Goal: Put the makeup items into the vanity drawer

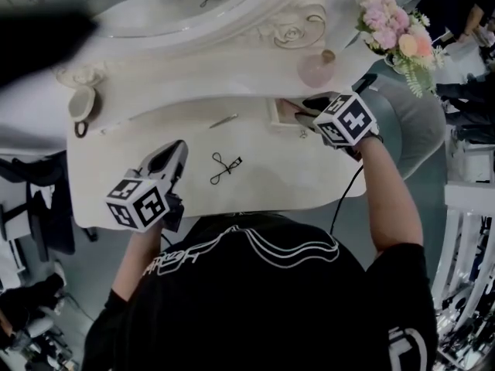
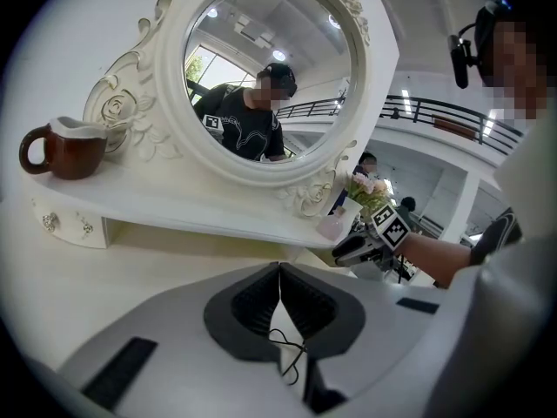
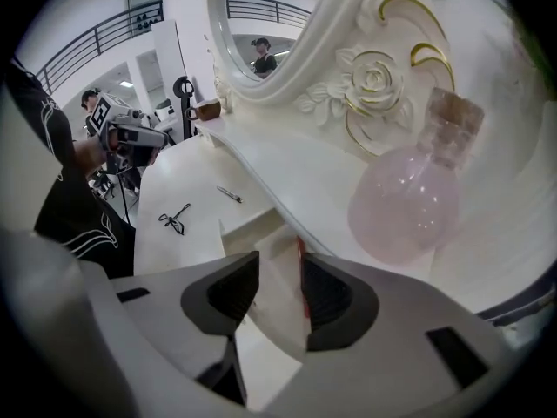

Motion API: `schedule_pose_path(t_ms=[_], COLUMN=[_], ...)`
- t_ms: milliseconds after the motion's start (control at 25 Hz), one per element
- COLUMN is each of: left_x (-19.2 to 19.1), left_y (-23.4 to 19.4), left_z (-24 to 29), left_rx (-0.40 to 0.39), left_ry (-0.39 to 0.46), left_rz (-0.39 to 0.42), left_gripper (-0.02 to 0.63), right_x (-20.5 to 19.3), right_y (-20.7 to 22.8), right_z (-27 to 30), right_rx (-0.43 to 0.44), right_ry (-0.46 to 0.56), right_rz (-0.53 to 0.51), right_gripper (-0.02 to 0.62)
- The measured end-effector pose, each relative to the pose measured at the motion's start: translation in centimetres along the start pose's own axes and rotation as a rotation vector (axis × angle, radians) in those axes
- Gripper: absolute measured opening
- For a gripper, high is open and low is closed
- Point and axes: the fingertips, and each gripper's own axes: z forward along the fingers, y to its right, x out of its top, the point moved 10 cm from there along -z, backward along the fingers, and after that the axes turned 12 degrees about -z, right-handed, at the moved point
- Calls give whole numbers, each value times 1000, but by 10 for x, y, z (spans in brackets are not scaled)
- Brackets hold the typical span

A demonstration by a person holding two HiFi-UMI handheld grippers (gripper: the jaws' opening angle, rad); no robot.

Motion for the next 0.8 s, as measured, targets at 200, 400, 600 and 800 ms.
schedule_pose_path(t_ms=[200,400,600,800], left_x=[2,3,4,-1], left_y=[-3,-4,-13,-26], left_z=[-4,-15,-32,-52], left_rx=[-13,-29,-37,-32], left_ry=[-5,-23,-38,-50], left_rz=[2,5,1,-17], left_gripper=[23,23,23,23], right_x=[7,22,42,55], right_y=[-18,-52,-94,-133], right_z=[-12,-22,-11,16], right_rx=[-10,-9,28,106], right_ry=[61,138,167,174], right_rz=[-6,-40,-111,-171], right_gripper=[222,247,259,259])
